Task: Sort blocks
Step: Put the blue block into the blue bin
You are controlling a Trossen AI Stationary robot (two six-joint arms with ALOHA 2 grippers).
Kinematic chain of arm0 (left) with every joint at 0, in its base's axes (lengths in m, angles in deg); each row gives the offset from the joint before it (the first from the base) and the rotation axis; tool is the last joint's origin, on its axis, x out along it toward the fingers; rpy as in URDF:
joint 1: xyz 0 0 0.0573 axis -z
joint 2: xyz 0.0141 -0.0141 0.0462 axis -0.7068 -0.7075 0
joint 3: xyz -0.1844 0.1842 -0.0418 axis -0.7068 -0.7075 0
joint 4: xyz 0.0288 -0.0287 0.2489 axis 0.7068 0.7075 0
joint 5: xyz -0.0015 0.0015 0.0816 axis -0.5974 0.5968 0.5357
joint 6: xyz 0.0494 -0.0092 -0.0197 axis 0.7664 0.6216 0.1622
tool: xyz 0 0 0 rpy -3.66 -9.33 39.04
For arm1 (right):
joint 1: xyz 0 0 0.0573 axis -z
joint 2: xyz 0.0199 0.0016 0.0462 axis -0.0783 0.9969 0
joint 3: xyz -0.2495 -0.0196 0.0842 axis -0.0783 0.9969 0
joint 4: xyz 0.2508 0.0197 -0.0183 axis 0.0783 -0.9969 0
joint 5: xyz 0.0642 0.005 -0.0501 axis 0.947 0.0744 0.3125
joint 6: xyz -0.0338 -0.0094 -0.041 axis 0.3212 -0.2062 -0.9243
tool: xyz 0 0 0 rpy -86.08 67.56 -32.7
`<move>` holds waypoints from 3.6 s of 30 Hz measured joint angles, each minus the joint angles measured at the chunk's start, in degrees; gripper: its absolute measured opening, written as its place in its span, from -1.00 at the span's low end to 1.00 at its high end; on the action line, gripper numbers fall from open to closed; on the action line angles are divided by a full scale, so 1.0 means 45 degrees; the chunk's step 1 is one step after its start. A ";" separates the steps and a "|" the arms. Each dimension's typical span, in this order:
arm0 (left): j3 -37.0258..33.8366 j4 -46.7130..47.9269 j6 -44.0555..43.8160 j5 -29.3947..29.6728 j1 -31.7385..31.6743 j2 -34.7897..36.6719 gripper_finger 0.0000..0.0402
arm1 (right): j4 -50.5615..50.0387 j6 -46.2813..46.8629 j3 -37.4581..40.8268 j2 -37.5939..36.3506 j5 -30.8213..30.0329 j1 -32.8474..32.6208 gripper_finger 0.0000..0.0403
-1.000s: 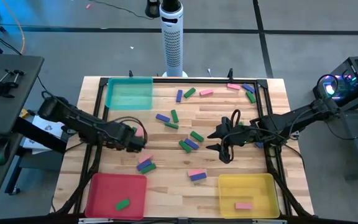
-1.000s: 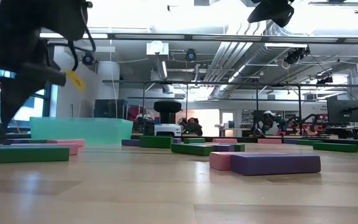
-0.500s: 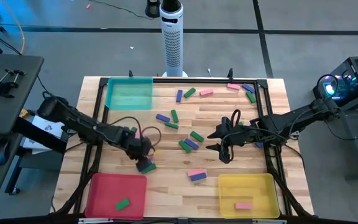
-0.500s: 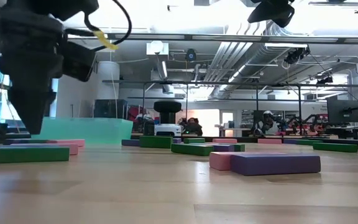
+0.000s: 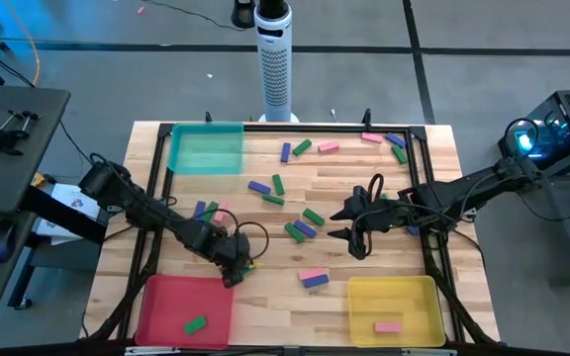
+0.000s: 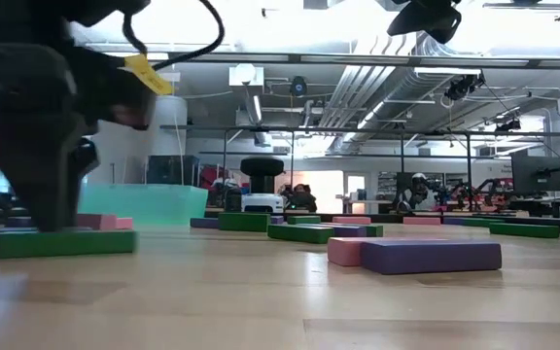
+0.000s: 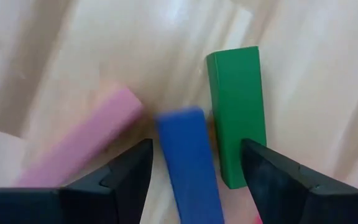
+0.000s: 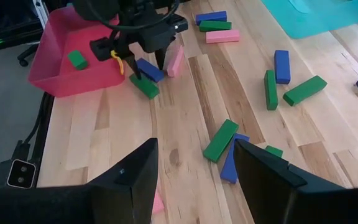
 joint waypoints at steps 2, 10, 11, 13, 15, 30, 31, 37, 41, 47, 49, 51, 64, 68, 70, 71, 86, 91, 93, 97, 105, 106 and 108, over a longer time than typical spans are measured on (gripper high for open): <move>0.0282 0.0360 0.0390 0.0475 -0.0128 -0.0035 0.14 | 0.0000 0.0059 0.0000 0.0000 -0.0003 0.0000 -0.07; 0.0567 0.0995 0.0844 0.0794 -0.0671 -0.0050 0.05 | 0.0000 0.0063 0.0000 0.0000 -0.0010 -0.0004 -0.07; 0.0567 0.0995 0.0958 0.0780 -0.0724 -0.0050 0.02 | 0.0000 0.0063 0.0000 0.0000 -0.0010 0.0000 -0.07; 0.0570 0.1018 0.1076 0.0715 -0.0805 -0.0050 -0.01 | -0.0003 0.0122 0.0000 0.0000 -0.0006 -0.0003 -0.07; 0.0725 0.1239 0.1079 0.0613 -0.0897 -0.0060 -0.03 | -0.0005 0.0122 0.0000 0.0000 -0.0005 0.0000 -0.07; 0.3316 0.6130 -0.1391 -0.0814 -0.1240 -0.0093 -0.03 | -0.0010 0.0014 0.0000 0.0000 -0.0005 -0.0004 -0.07; 0.3311 0.6638 -0.1992 -0.1214 -0.1240 -0.0093 -0.03 | -0.0010 0.0014 0.0000 0.0000 -0.0005 0.0000 -0.07; 0.2826 0.7911 -0.4789 -0.3137 -0.0814 -0.0042 -0.03 | -0.0024 0.0014 0.0000 0.0000 -0.0005 0.0000 -0.07; 0.2278 0.7396 -0.5782 -0.4313 -0.0563 0.0025 -0.03 | -0.0046 0.0011 0.0000 0.0000 0.0000 0.0000 -0.07; 0.1368 0.5691 -0.6812 -0.5142 -0.0453 0.0057 -0.03 | -0.0045 -0.0127 0.0000 0.0000 -0.0005 -0.0004 -0.07; 0.1178 0.5388 -0.7117 -0.5142 -0.0462 0.0057 -0.03 | -0.0049 -0.0155 0.0000 0.0000 0.0000 0.0000 -0.07; 0.1035 0.4980 -0.7281 -0.5145 -0.0463 0.0061 -0.03 | -0.0049 -0.0225 0.0000 0.0000 -0.0002 0.0000 -0.07; 0.0261 0.3895 -0.7728 -0.4954 -0.0487 0.0012 -0.03 | -0.0049 -0.0229 0.0000 0.0000 -0.0002 -0.0005 -0.07; 0.0261 0.4319 -0.7686 -0.4909 -0.0539 0.0090 -0.03 | -0.0049 -0.0229 0.0000 0.0000 -0.0002 0.0000 -0.07; 0.0261 0.4879 -0.7613 -0.4836 -0.0616 0.0260 -0.03 | -0.0049 -0.0229 0.0000 0.0000 -0.0005 -0.0005 -0.07; 0.0261 0.5164 -0.7602 -0.4732 -0.0681 0.0363 -0.03 | -0.0049 -0.0229 0.0000 0.0000 -0.0004 -0.0002 -0.07; 0.0276 0.1655 -0.8393 -0.3481 -0.0536 0.1026 -0.03 | -0.0037 -0.0185 0.0000 0.0000 -0.0005 -0.0004 -0.07; 0.0271 0.1753 -0.8403 -0.3463 -0.0546 0.0166 -0.03 | 0.0000 -0.0195 0.0000 0.0000 -0.0007 -0.0005 -0.07; 0.0291 0.1743 -0.8398 -0.3487 -0.0546 -0.0137 -0.03 | 0.0000 -0.0216 0.0000 0.0000 -0.0006 0.0000 -0.07; 0.0343 0.1982 -0.8376 -0.3534 -0.0550 -0.0585 -0.03 | 0.0010 -0.0222 0.0000 0.0000 -0.0009 -0.0004 -0.07; 0.0410 0.2492 -0.6963 -0.3118 -0.0792 -0.0353 -0.39 | 0.0024 -0.0224 0.0000 0.0000 -0.0010 -0.0005 -0.07; 0.0493 0.2703 -0.6710 -0.3016 -0.0836 -0.0318 -0.49 | 0.0024 -0.0224 0.0000 0.0000 -0.0010 0.0000 -0.07; 0.0737 0.3303 -0.6124 -0.2489 -0.0896 -0.0212 -0.69 | 0.0036 -0.0224 0.0000 0.0000 -0.0010 0.0000 -0.07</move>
